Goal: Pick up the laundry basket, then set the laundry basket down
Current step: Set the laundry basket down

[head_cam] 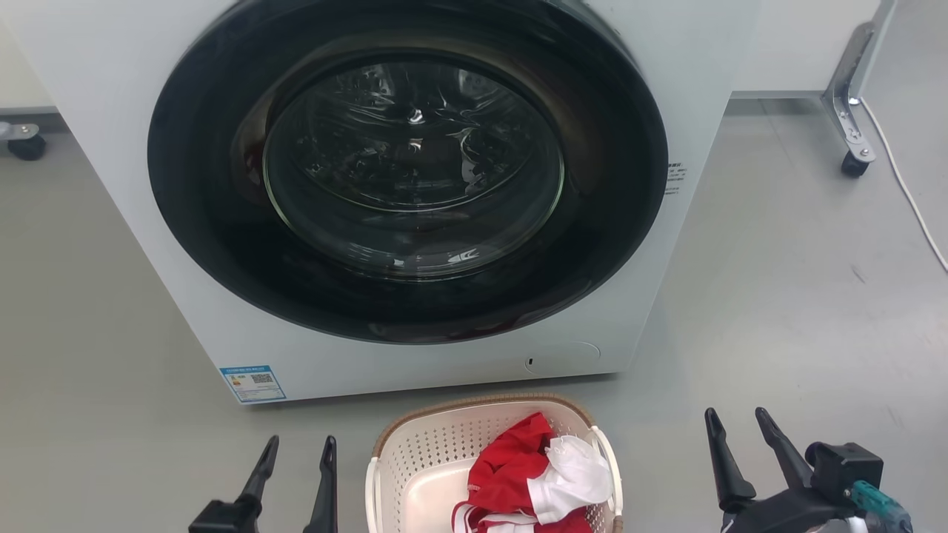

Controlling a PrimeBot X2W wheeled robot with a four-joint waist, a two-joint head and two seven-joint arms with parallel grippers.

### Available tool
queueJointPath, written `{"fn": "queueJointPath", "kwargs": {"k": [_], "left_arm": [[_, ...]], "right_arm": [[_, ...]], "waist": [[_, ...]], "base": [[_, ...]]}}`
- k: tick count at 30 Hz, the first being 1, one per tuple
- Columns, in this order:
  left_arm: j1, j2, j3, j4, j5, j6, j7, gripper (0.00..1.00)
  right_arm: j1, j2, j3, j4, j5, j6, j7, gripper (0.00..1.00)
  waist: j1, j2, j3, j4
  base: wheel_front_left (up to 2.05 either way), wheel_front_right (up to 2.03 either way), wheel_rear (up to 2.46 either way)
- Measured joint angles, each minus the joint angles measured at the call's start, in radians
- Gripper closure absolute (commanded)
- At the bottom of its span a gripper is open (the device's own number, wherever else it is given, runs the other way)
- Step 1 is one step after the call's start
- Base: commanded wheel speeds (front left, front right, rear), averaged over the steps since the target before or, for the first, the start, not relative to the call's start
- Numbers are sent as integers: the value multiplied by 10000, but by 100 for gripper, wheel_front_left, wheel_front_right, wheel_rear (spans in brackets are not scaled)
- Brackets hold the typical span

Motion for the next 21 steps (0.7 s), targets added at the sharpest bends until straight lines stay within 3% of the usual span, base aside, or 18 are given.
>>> {"fn": "queueJointPath", "kwargs": {"k": [21], "left_arm": [[1450, -251, 817, -1728, 679, 40, 750, 0]], "right_arm": [[1443, -245, -790, -1962, -849, -90, 27, 0]], "waist": [[1, 0, -203, 88]], "base": [[0, 0, 0]]}}
